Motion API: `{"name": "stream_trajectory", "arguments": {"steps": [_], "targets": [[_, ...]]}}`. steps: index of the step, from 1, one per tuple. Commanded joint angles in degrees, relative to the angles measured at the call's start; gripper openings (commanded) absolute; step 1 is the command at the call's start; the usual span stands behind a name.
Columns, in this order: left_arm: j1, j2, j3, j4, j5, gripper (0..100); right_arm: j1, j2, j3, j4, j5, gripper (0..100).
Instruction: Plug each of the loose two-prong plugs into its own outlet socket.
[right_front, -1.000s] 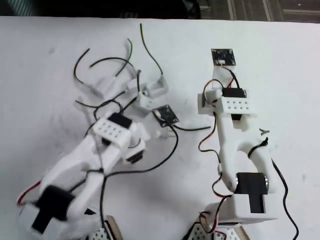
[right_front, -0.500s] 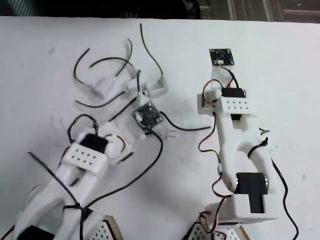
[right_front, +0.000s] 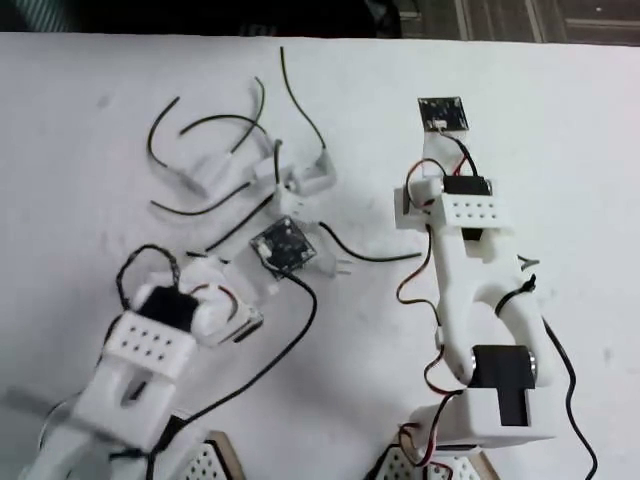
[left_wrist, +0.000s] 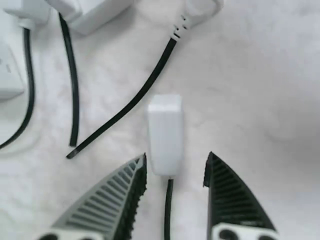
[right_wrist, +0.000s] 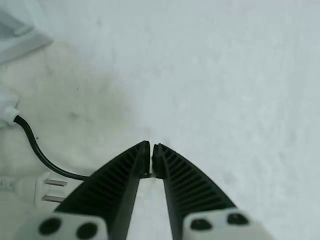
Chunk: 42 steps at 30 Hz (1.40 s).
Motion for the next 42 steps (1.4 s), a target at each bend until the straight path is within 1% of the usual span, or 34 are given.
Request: {"name": "stream_trajectory", "arguments": {"steps": [1,6,9,12,15,18,24,27,30,33,38,40,42], "targets": [[-2.1,-10.2,-2.8,4.2,0.1,20,-0.7,-0.5,-1.2,-0.4,0.4,2.1],[-9.5,-16.3,-2.6,0.5,0.1,20,-0.7,-0.5,-1.1,-0.3,0.4,2.1],[-13.8,-16.2,-1.6,-3.1,0.1,19,-0.7,-0.5,-1.1,-0.3,0.4,2.1],[-15.2,-13.8,1.8,-7.3,-0.3,19,-0.7,-0.4,-1.1,-0.3,0.4,2.1],[-15.2,-7.6,3.2,-10.5,-0.4,17,-0.7,-0.4,-1.1,-0.3,0.5,2.1],[-15.1,1.4,1.0,-12.6,-0.2,17,-0.7,-0.4,-1.1,-0.1,0.5,2.1],[-14.9,19.2,-8.2,-12.4,0.0,17,-1.2,-0.4,-0.6,-0.4,0.5,2.1],[-14.7,23.7,-9.8,-12.5,0.0,16,-1.2,-0.4,-0.6,-0.4,0.5,2.1],[-12.2,24.1,-9.6,-11.9,0.4,13,-1.2,-0.4,-0.6,-0.5,0.5,2.1],[-7.4,24.1,-9.7,-7.8,4.7,12,-1.2,-0.4,-0.8,-0.5,0.5,2.1],[1.6,24.1,-9.8,-3.3,8.2,12,-1.2,-0.4,-0.8,-0.5,0.5,2.1],[3.5,24.1,-9.8,-2.6,9.7,12,-1.2,-0.4,-0.8,-0.5,0.5,2.1],[3.8,24.0,-9.8,-2.6,9.9,12,-1.2,-0.4,-0.8,-0.5,0.5,2.1]]}}
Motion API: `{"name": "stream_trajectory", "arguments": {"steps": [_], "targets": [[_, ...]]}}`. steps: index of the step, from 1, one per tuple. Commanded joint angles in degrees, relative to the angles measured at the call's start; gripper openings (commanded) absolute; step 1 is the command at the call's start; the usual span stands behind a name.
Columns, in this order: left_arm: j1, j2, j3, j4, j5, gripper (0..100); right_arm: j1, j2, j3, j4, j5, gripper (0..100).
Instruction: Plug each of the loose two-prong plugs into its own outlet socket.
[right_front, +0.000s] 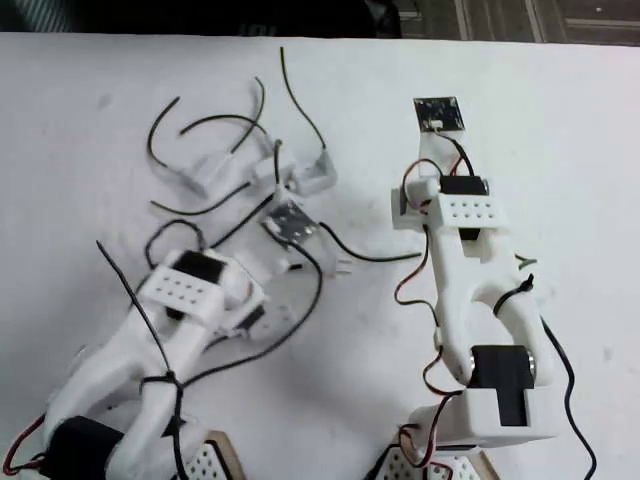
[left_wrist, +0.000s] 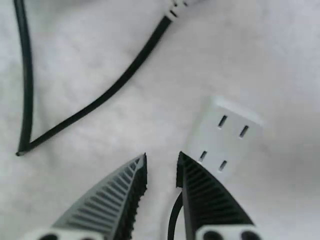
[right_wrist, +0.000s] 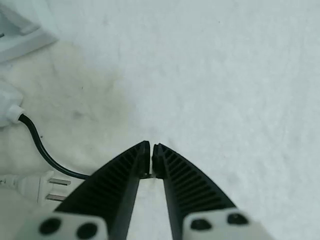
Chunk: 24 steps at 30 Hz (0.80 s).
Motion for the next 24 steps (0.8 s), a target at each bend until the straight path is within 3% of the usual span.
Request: {"name": "stream_trajectory", "arguments": {"steps": [1,5,9,14,16,20,24], "targets": [[2.3,0.0,-2.0,1.0,1.4,12,-0.5,-0.4,-0.8,-0.5,0.5,2.1],[-1.1,0.0,-3.3,1.6,1.3,12,-0.5,-0.4,-0.8,-0.5,0.5,2.1],[-7.7,-1.5,-9.1,8.5,1.7,12,-0.6,-0.4,-0.8,-0.5,0.5,2.1],[-13.8,-12.7,-11.3,17.0,1.7,12,-1.7,-0.7,-0.9,0.0,1.0,2.1],[-15.2,-18.2,-8.8,17.7,1.8,12,-3.1,-0.5,-0.7,0.7,4.8,2.1],[-11.5,-27.6,-0.8,16.8,1.1,13,-4.3,-0.5,-0.6,2.1,8.1,2.1],[-4.0,-33.0,6.4,16.7,-4.0,27,-4.0,-0.5,-0.6,2.0,8.2,2.1]]}}
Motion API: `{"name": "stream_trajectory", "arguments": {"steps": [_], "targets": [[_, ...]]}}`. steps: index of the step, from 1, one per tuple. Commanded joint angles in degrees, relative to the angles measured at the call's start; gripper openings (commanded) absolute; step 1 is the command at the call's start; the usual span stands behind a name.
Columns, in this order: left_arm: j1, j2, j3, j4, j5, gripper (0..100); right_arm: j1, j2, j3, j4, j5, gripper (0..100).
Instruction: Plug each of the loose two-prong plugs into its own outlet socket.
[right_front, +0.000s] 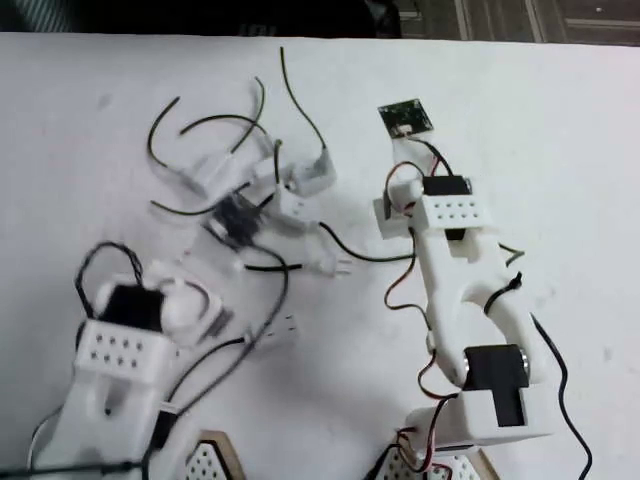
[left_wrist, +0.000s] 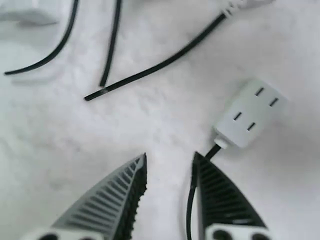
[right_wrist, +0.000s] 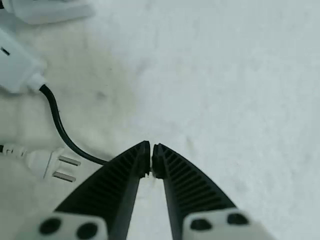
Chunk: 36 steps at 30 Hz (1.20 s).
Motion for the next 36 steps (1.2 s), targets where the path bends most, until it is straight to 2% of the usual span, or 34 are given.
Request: {"name": "stream_trajectory", "arguments": {"steps": [1,7,10,14,22,28,31,36], "targets": [[7.0,-5.9,5.8,-0.5,-4.0,28,-0.4,-0.5,-0.6,0.3,0.6,2.1],[9.0,-5.9,6.1,-1.4,-12.5,28,-0.3,-0.5,-0.5,0.3,0.6,2.1],[9.0,-5.8,6.3,-3.1,-13.5,28,-0.3,-0.4,-0.5,0.2,0.6,2.1],[9.3,0.8,5.9,-7.6,-13.2,28,-0.3,-0.4,-0.5,0.0,0.6,2.1],[13.1,27.3,-3.3,-13.8,-9.6,28,-0.2,-0.4,-0.5,0.0,0.6,2.1],[13.4,37.3,-10.2,-13.8,-9.3,28,-0.2,-0.4,-0.5,0.0,0.6,2.1],[13.5,40.3,-12.7,-12.8,-6.6,27,-0.2,-0.4,-0.5,0.0,0.6,2.1],[15.5,45.3,-16.5,-10.5,-6.0,17,-0.2,-0.4,-0.5,0.0,0.6,2.1]]}}
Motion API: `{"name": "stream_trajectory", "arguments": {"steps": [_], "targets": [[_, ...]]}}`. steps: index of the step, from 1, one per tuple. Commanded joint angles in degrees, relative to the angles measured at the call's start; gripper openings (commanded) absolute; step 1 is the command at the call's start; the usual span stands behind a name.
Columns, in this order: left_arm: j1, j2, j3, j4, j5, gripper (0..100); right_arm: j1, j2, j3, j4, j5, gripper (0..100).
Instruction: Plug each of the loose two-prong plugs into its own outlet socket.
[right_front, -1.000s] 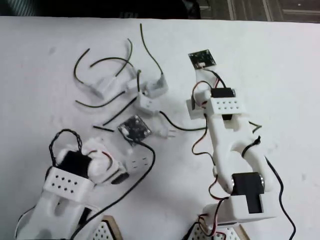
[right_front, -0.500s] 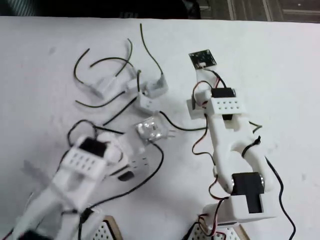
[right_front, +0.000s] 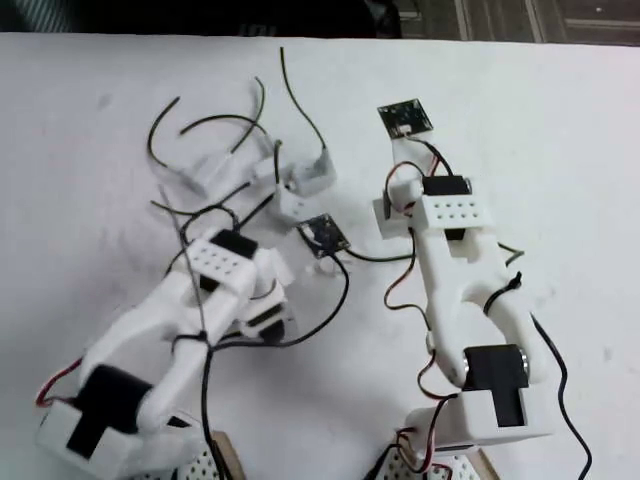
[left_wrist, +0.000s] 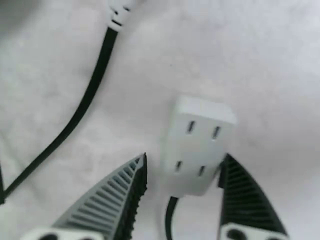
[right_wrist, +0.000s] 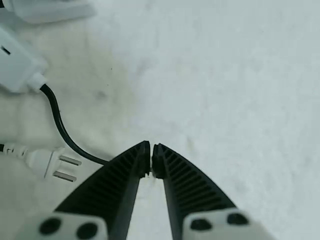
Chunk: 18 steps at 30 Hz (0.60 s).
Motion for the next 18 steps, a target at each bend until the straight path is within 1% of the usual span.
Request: {"name": "stream_trajectory", "arguments": {"steps": [1,7,10,14,18], "targets": [[2.5,3.4,-4.7,2.1,0.8,15,0.0,-0.4,-0.5,0.0,0.4,2.1],[2.4,5.0,-6.4,2.7,1.8,2,0.0,-0.4,-0.5,0.0,0.4,2.1],[1.0,5.0,-6.5,2.2,5.9,3,0.0,-0.4,-0.5,0.0,0.4,2.1],[-2.3,5.3,-7.7,1.7,8.2,3,0.0,-0.4,-0.5,0.0,0.4,2.1],[-2.9,5.3,-7.8,1.5,11.2,3,0.0,-0.4,-0.5,0.0,0.4,2.1]]}}
